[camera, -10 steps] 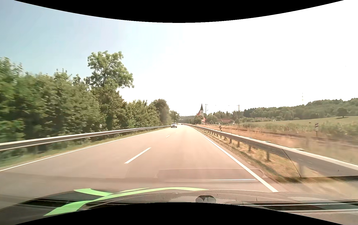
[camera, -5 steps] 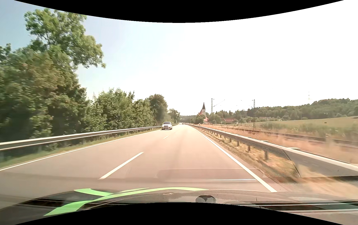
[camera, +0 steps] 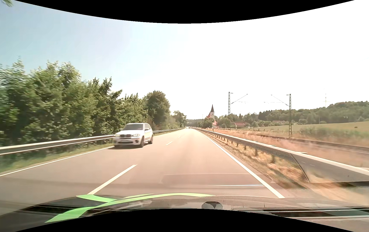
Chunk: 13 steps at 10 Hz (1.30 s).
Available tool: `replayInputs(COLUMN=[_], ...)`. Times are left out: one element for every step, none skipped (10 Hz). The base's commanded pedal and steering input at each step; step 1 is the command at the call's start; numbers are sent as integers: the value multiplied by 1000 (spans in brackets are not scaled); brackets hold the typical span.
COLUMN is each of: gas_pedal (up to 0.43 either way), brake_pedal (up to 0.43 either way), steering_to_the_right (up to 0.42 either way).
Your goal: Follow the waypoints while adhering to traffic rules and regulations
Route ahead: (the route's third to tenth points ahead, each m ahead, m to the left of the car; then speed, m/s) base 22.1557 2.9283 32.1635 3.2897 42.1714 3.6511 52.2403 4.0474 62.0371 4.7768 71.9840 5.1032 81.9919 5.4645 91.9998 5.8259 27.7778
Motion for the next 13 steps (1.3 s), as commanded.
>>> replayInputs(gas_pedal=[197, 197, 197, 197, 197, 197, 197, 197, 197, 197, 197, 197, 197], brake_pedal=[0, 0, 0, 0, 0, 0, 0, 0, 0, 0, 0, 0, 0], steering_to_the_right=[-5, -5, -5, -5, -5, -5, -4, -4, -4, -4, -3, -3, -3])
